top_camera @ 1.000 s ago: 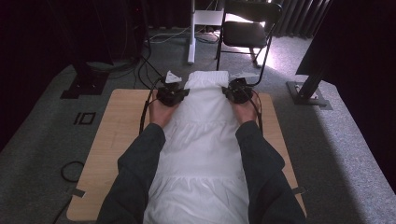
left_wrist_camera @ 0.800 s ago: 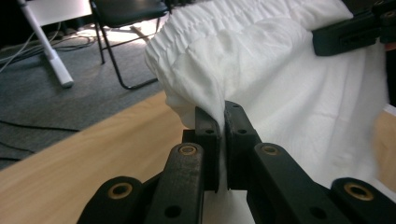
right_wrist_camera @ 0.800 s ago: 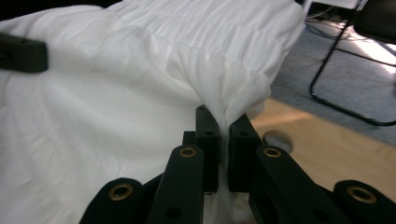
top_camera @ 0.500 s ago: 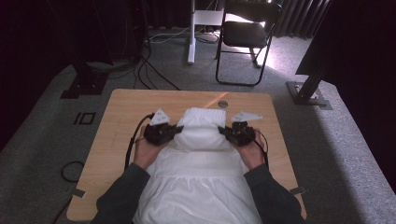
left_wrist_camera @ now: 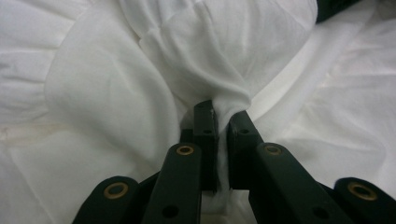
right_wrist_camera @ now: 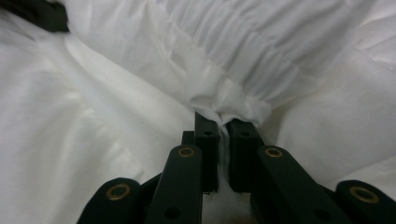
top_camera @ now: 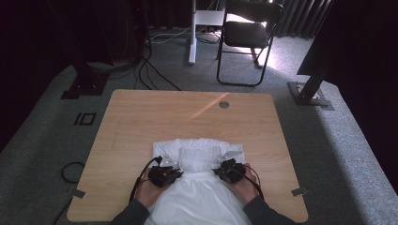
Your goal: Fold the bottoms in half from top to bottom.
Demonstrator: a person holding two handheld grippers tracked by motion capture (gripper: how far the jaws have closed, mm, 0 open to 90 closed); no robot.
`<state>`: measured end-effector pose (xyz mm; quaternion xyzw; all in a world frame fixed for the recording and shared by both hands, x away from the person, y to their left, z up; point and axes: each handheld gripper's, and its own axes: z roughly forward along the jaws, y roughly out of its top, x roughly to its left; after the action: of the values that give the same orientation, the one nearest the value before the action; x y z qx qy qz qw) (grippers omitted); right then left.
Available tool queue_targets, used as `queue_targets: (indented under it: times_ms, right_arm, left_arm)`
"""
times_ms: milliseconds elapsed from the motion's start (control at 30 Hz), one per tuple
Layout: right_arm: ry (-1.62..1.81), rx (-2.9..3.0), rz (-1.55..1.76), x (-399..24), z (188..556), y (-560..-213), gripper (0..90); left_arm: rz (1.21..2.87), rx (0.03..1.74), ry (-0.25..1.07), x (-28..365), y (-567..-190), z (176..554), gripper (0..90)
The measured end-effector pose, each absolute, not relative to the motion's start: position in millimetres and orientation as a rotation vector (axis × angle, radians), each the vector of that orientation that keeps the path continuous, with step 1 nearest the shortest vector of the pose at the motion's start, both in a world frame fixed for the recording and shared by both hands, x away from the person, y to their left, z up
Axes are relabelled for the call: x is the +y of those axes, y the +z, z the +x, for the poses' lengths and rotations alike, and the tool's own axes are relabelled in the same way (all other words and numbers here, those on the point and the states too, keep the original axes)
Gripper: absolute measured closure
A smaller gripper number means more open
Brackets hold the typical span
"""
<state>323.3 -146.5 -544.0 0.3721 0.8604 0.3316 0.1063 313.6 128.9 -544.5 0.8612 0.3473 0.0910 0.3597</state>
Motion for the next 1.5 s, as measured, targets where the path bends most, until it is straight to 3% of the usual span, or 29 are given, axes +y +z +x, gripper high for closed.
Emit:
queue_targets:
  times_ms: [167, 333, 633, 1000, 1267, 1500]
  right_arm:
    - [0.925, 2.505, 1.081, -143, 341, -544, 84.4]
    - [0.859, 2.461, 1.069, -141, 382, -542, 84.2]
    - [0.845, 2.426, 1.155, -140, 451, -539, 83.6]
    - [0.95, 2.369, 1.308, -130, 486, -541, 82.4]
    - [0.901, 2.318, 1.384, -129, 512, -538, 81.7]
    - [0.995, 2.305, 1.335, -140, 501, -519, 84.4]
  left_arm:
    - [2.243, 0.913, 0.295, 119, -542, 329, 85.5]
    - [2.271, 0.931, 0.353, 102, -539, 346, 85.4]
    - [2.283, 0.943, 0.434, 97, -538, 411, 85.5]
    - [2.406, 0.999, 0.616, 95, -529, 481, 85.4]
    - [2.393, 1.044, 0.592, 89, -528, 490, 85.6]
    - [2.215, 1.041, 0.488, 108, -506, 478, 86.9]
